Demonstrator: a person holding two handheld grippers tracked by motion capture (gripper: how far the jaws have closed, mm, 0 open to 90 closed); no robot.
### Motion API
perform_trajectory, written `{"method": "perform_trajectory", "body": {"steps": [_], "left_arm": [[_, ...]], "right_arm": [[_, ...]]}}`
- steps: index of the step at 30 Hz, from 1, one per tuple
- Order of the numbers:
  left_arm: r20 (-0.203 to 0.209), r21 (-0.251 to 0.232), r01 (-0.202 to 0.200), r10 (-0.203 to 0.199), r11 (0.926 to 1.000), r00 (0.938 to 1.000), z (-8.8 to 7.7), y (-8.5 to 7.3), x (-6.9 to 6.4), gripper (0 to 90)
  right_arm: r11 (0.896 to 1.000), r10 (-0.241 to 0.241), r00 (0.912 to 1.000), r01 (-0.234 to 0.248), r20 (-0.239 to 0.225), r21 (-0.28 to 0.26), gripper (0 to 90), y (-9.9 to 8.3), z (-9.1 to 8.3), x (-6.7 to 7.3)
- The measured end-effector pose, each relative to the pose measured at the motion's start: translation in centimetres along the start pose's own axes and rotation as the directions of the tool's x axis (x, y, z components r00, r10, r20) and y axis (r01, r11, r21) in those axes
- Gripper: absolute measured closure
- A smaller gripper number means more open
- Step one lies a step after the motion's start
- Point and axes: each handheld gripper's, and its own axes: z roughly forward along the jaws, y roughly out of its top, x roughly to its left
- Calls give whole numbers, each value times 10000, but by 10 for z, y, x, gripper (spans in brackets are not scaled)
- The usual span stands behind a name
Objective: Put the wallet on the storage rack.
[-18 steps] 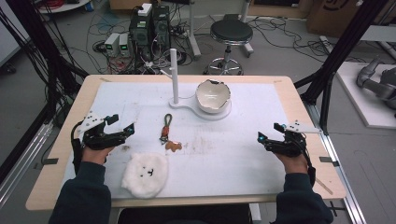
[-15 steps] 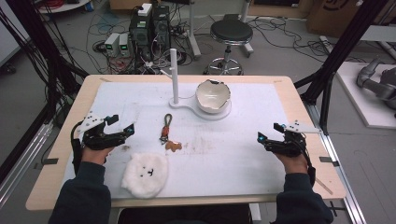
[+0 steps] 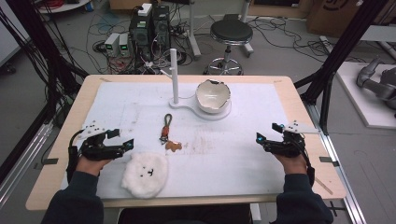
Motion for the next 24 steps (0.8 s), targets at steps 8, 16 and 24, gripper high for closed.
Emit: {"method": "perform_trajectory", "body": {"steps": [8, 16, 24], "left_arm": [[672, 1119, -60, -16, 9937, 9977, 2, -17, -13, 261], [1485, 2659, -251, -152, 9637, 9888, 16, -29, -24, 308], [2039, 2753, -414, -162, 9605, 9789, 17, -27, -26, 572]], "right_arm": [[9999, -156, 9996, 157, -229, 28, 207, 3, 3, 6], [9996, -263, 9990, 266, -359, 65, 207, 4, 4, 10], [9993, -303, 9985, 312, -456, 199, 207, 3, 7, 11]]}}
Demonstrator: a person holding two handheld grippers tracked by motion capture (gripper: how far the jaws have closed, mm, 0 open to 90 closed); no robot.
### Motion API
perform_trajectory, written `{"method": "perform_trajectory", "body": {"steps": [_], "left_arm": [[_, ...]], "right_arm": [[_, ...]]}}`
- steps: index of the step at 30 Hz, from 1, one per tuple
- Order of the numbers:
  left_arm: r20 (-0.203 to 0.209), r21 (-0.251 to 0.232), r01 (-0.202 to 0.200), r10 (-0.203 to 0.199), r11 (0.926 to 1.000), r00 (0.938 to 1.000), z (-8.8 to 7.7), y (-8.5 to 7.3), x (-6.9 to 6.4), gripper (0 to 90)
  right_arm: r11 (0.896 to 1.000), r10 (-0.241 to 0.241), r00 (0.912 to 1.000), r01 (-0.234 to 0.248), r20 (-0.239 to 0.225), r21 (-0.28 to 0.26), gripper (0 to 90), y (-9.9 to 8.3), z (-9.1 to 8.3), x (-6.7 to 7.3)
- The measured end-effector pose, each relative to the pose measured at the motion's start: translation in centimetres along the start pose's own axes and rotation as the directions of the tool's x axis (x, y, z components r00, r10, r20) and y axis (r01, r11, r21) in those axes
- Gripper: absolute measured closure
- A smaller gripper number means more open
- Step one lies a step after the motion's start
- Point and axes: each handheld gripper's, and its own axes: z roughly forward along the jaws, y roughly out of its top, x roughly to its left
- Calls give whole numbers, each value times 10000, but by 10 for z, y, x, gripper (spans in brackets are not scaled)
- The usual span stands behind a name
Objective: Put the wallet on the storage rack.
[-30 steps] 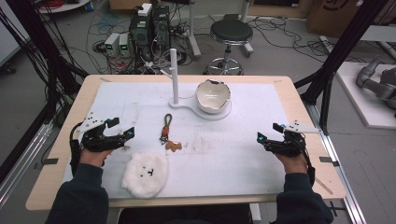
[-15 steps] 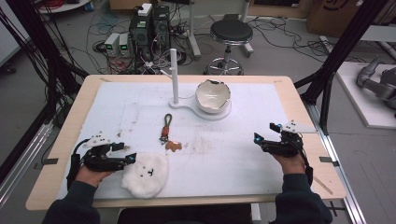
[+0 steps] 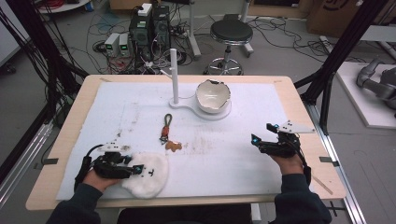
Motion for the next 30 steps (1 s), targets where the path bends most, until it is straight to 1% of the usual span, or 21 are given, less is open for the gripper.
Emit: {"method": "perform_trajectory", "body": {"steps": [3, 5, 8, 11, 12, 13, 14, 15, 16, 17, 18, 19, 20, 21, 22, 23, 24, 25, 28, 29, 30], "left_arm": [[208, -362, 62, -55, 9993, 9998, -3, 0, 1, 759], [148, -406, 49, -43, 9992, 9999, -4, 2, -1, 789], [117, -1098, -136, 150, 9939, 9998, -9, 8, -5, 796], [180, -2003, -259, 301, 9794, 9994, -15, 15, -6, 796], [65, -2485, -467, 499, 9675, 9987, -18, 21, -8, 796], [65, -2485, -467, 499, 9675, 9987, -18, 21, -8, 796], [-43, -2884, -696, 714, 9550, 9974, -20, 27, -11, 797], [-43, -2884, -696, 714, 9550, 9974, -20, 27, -11, 796], [-54, -3107, -762, 784, 9475, 9969, -20, 29, -12, 797], [5, -3413, -941, 1003, 9352, 9950, -20, 35, -15, 797], [92, -3546, -969, 1071, 9300, 9942, -20, 39, -17, 797], [92, -3546, -969, 1071, 9300, 9942, -20, 39, -17, 797], [230, -3682, -1114, 1289, 9230, 9914, -17, 48, -21, 796], [230, -3682, -1114, 1289, 9230, 9914, -17, 48, -21, 797], [304, -3687, -1220, 1431, 9215, 9892, -14, 53, -24, 797], [359, -3660, -1363, 1604, 9206, 9864, -11, 58, -27, 796], [466, -3533, -1666, 1952, 9206, 9797, -4, 69, -33, 797], [466, -3533, -1666, 1952, 9206, 9797, -4, 69, -33, 796], [648, -3440, -2075, 2437, 9157, 9677, 11, 87, -43, 796], [648, -3440, -2075, 2437, 9157, 9677, 11, 87, -43, 796], [778, -3544, -2174, 2603, 9095, 9624, 18, 93, -48, 796]], "right_arm": [[10000, -4, 10000, 4, -28, -5, 207, 0, 1, 1], [10000, 8, 9999, -8, -110, 15, 207, 1, 1, 2], [10000, -24, 9998, 24, -191, 1, 207, 1, 1, 3], [10000, -47, 9995, 45, -313, -65, 207, 2, 2, 5], [9999, -132, 9988, 127, -472, -116, 207, 5, 2, 8], [9999, -132, 9988, 127, -472, -116, 207, 5, 2, 8], [9997, -201, 9976, 192, -662, -146, 207, 7, 4, 12], [9997, -201, 9976, 192, -662, -146, 207, 7, 4, 12], [9996, -253, 9952, 237, -941, -175, 207, 10, 6, 17], [9994, -283, 9933, 261, -1117, -211, 207, 11, 7, 21], [9992, -355, 9912, 330, -1275, -216, 207, 13, 9, 25], [9989, -432, 9882, 400, -1467, -251, 207, 15, 10, 29], [9987, -480, 9849, 441, -1665, -266, 207, 17, 12, 33], [9987, -480, 9849, 441, -1665, -266, 207, 17, 12, 33], [9985, -521, 9814, 478, -1849, -278, 207, 19, 14, 38], [9971, -749, 9707, 706, -2285, -270, 207, 22, 19, 48], [9962, -875, 9656, 840, -2448, -246, 207, 24, 22, 53], [9953, -969, 9592, 940, -2655, -235, 207, 25, 25, 57], [9919, -1266, 9423, 1244, -3099, -269, 207, 28, 31, 71], [9919, -1266, 9423, 1244, -3099, -269, 207, 28, 31, 71], [9901, -1391, 9294, 1370, -3418, -304, 207, 30, 33, 77]]}}
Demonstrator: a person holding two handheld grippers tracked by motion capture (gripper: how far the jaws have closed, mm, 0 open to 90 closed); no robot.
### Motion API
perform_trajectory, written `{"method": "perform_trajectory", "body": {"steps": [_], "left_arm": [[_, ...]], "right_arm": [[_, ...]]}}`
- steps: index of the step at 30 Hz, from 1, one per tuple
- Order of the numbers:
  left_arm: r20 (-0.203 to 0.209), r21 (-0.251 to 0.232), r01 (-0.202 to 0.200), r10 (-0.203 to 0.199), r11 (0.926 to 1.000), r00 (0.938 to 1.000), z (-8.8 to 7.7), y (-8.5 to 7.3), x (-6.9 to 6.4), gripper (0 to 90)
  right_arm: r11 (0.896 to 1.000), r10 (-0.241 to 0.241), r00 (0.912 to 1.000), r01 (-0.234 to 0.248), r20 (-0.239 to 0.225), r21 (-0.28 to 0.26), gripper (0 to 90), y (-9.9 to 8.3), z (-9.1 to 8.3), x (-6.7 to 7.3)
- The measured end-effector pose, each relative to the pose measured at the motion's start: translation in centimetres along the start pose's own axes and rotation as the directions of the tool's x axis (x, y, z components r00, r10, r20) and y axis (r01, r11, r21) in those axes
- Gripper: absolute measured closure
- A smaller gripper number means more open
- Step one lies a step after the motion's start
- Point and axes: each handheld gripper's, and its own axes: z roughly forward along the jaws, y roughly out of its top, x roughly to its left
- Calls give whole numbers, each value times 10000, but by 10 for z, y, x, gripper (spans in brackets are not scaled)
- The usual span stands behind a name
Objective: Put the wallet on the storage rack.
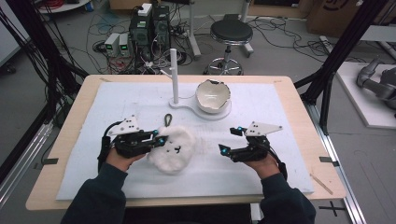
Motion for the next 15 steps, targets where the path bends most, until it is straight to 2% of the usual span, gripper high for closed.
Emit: {"method": "perform_trajectory", "body": {"steps": [1, 4, 6, 7, 8, 9, 11, 15], "left_arm": [[0, 0, 0, 0, 10000, 10000, 0, 0, 0, 796], [312, 49, -194, 192, 9998, 9993, 13, 5, -4, 796], [585, 171, -408, 397, 9990, 9975, 26, 9, -9, 796], [585, 171, -408, 397, 9990, 9975, 26, 9, -9, 796], [753, 250, -528, 507, 9983, 9959, 33, 11, -12, 796], [753, 250, -528, 507, 9983, 9959, 33, 11, -12, 796], [1010, 305, -647, 613, 9974, 9930, 39, 12, -14, 796], [1726, 426, -1003, 916, 9940, 9807, 51, 13, -22, 795]], "right_arm": [[10000, 0, 10000, 0, 0, 0, 207, 0, 0, 0], [9999, -76, 9991, 71, -419, -135, 207, 3, 4, 5], [9997, -116, 9959, 94, -892, -247, 208, 6, 6, 9], [9996, -160, 9944, 137, -1041, -230, 208, 7, 8, 11], [9994, -276, 9930, 252, -1152, -228, 208, 7, 9, 12], [9994, -276, 9930, 252, -1152, -228, 208, 7, 9, 12], [9994, -357, 9905, 348, -1331, -89, 208, 7, 14, 15], [9991, -352, 9887, 381, -1455, 168, 210, 6, 25, 17]]}}
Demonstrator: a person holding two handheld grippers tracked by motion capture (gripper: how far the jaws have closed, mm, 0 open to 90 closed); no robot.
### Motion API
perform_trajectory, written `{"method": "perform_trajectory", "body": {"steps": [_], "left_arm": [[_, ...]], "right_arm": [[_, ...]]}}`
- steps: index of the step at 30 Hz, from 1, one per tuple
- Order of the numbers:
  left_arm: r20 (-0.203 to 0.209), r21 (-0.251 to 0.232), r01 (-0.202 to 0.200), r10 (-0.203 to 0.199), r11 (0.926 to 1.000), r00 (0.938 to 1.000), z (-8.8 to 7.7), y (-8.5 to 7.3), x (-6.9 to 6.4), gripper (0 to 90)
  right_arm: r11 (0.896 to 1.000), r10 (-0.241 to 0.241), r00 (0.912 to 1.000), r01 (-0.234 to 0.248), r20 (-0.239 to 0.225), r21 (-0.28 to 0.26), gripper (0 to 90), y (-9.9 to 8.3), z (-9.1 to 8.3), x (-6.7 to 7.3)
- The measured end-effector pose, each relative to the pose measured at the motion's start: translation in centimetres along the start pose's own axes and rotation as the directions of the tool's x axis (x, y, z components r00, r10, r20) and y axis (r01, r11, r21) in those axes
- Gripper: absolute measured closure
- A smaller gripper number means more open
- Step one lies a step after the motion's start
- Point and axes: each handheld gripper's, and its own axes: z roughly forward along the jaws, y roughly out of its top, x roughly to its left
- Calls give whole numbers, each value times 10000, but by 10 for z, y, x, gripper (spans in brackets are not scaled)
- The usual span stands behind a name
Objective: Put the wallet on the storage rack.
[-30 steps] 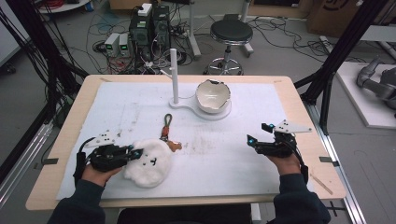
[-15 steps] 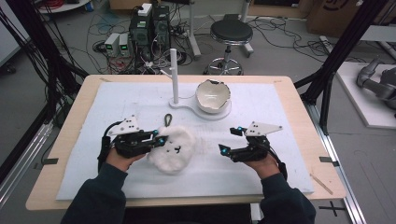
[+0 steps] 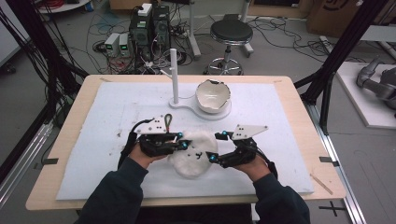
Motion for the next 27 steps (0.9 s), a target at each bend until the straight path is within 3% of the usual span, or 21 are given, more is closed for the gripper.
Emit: {"method": "perform_trajectory", "body": {"steps": [1, 2, 3, 4, 5, 6, 7, 8, 9, 14, 15, 18, 19, 22, 26, 27], "left_arm": [[129, 49, -85, 85, 10000, 9999, 2, 1, -1, 795], [194, 26, -76, 75, 10000, 9998, 4, 1, -2, 795], [204, 104, -32, 30, 9999, 9998, 6, 2, -3, 793], [204, 104, -32, 30, 9999, 9998, 6, 2, -3, 790], [50, 125, 385, -386, 9992, 9992, 7, 1, -1, 774], [50, 125, 385, -386, 9992, 9992, 7, 1, -1, 726], [-93, 20, 794, -794, 9968, 9968, 7, -1, 1, 726], [-404, -1, 1186, -1185, 9929, 9921, 6, -3, 3, 624], [-727, -46, 1528, -1527, 9882, 9856, 6, -6, 5, 459], [-879, 278, 2211, -2179, 9749, 9720, 5, -29, 14, 448], [-877, 709, 2097, -2033, 9752, 9752, 8, -34, 14, 470], [-702, 862, 1926, -1868, 9775, 9799, 10, -36, 13, 654], [-736, 842, 1677, -1617, 9822, 9841, 10, -36, 11, 708], [-810, 701, 1381, -1324, 9879, 9879, 8, -35, 10, 734], [-655, 475, 895, -863, 9949, 9941, 3, -33, 7, 751], [-571, 448, 787, -761, 9959, 9955, 2, -32, 6, 752]], "right_arm": [[9997, 144, 9998, -142, -127, 196, 299, -1, 4, -1], [9997, 144, 9998, -142, -127, 196, 299, -1, 4, -1], [9991, 223, 9980, -202, -589, 367, 492, -2, 6, -4], [9991, 223, 9980, -202, -589, 367, 492, -2, 6, -4], [9989, 145, 9987, -124, -480, 448, 669, -1, 4, -4], [9989, 145, 9987, -124, -480, 448, 669, -1, 4, -4], [9993, 73, 9988, -55, -477, 370, 721, -1, 3, -3], [9997, -37, 9994, 46, -339, 248, 747, -1, 1, -4], [10000, -47, 9999, 47, -125, 31, 756, 0, -4, -4], [9977, 197, 9998, -196, 5, -652, 756, 1, -11, -7], [9955, 301, 9995, -305, -60, -893, 756, 1, -14, -8], [9937, 424, 9989, -443, -208, -1030, 755, 1, -15, -9], [9944, 340, 9993, -354, -156, -991, 754, 1, -14, -8], [9956, 206, 9997, -219, -155, -916, 741, 1, -15, -9], [9948, 463, 9989, -454, 78, -916, 573, -1, -14, -11], [9947, 520, 9986, -507, 117, -891, 567, -1, -13, -12]]}}
